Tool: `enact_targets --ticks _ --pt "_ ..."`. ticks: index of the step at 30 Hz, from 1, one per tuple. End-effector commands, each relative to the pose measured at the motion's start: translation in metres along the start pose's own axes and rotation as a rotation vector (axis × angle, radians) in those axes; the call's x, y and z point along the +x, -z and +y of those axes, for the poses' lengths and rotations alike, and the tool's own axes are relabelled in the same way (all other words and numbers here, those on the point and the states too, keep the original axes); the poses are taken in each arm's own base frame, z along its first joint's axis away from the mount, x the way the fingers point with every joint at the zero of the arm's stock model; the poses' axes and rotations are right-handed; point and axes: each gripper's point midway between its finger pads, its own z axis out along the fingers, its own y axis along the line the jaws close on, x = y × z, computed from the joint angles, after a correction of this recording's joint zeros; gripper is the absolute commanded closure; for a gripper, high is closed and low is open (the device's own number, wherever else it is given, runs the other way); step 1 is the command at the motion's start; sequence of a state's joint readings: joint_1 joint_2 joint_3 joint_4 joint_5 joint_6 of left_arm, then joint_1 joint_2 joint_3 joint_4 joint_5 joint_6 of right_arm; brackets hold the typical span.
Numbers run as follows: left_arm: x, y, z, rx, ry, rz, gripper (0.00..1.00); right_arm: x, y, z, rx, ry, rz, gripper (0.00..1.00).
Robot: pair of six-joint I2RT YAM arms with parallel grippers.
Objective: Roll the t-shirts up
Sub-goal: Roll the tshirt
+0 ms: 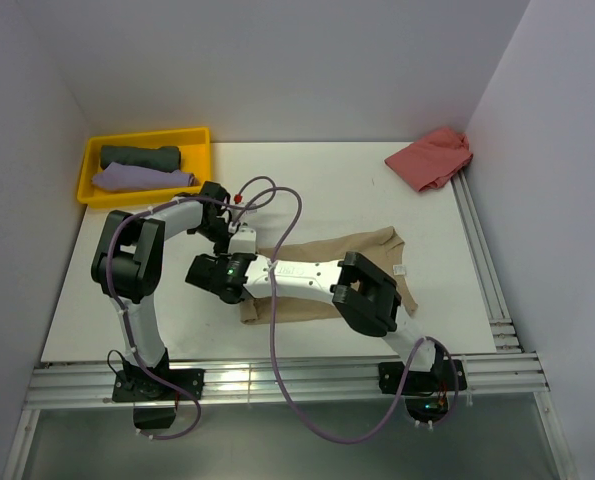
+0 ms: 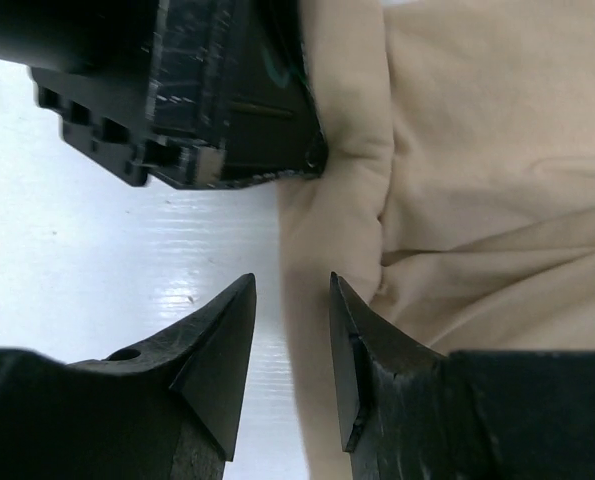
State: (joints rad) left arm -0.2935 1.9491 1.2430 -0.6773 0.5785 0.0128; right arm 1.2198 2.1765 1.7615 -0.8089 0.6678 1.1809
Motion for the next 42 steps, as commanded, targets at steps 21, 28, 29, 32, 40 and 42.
enact_targets --ticks 21,28,29,32,40,42 --pt "-0.009 -0.006 0.031 -0.14 -0.053 -0.03 0.98 0.003 -0.016 0.008 0.022 0.064 -0.032 0.57" --pt "-0.009 -0.006 0.032 -0.148 -0.055 -0.033 0.96 0.022 -0.023 -0.018 0.118 0.076 0.015 0.57" --pt "-0.009 -0.005 0.031 -0.146 -0.055 -0.033 0.95 0.027 -0.024 -0.022 0.126 0.085 0.023 0.57" --pt "-0.01 -0.004 0.031 -0.148 -0.057 -0.036 0.89 0.032 -0.024 -0.03 0.152 0.094 0.035 0.57" --pt "-0.011 -0.004 0.032 -0.152 -0.058 -0.037 0.86 0.042 -0.021 -0.039 0.207 0.154 0.058 0.56" --pt "-0.011 -0.004 0.032 -0.151 -0.058 -0.037 0.84 0.046 -0.022 -0.043 0.225 0.176 0.067 0.54"
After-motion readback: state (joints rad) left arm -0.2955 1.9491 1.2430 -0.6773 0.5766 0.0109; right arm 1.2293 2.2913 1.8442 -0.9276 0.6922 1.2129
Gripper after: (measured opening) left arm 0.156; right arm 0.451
